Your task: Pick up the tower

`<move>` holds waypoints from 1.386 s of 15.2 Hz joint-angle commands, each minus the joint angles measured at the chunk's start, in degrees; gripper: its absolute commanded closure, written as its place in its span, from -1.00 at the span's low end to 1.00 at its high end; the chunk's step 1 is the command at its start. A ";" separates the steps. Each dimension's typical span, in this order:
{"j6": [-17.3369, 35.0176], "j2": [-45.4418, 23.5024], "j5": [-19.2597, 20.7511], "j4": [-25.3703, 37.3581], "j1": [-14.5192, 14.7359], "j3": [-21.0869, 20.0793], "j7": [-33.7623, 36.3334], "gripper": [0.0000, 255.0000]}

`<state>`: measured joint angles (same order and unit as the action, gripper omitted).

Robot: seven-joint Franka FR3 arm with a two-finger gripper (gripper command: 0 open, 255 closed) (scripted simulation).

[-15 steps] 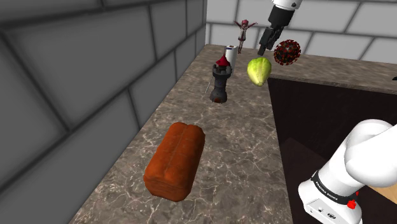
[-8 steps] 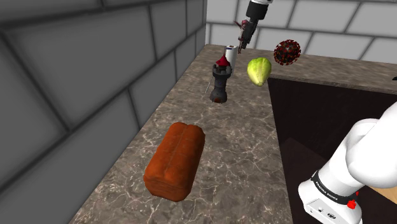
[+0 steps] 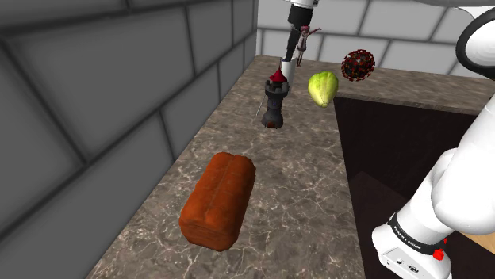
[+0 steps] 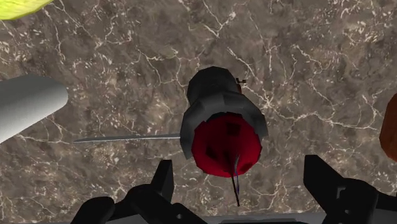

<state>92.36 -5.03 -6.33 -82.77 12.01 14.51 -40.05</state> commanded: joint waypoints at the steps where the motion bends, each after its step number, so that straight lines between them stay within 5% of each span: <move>1: 1.83 0.59 0.16 -2.38 0.19 -0.13 -0.01 -1.00; 5: 4.01 1.17 0.30 -5.11 0.30 -0.20 -0.08 -1.00; 6: 4.00 1.12 0.30 -5.05 0.37 -0.26 0.05 1.00; 15: 4.01 1.16 0.29 -5.10 0.30 -0.20 -0.08 1.00; 21: -1.16 -0.37 -0.09 1.54 0.01 -0.03 0.07 1.00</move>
<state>92.03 -5.32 -6.37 -82.21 12.13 14.40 -39.90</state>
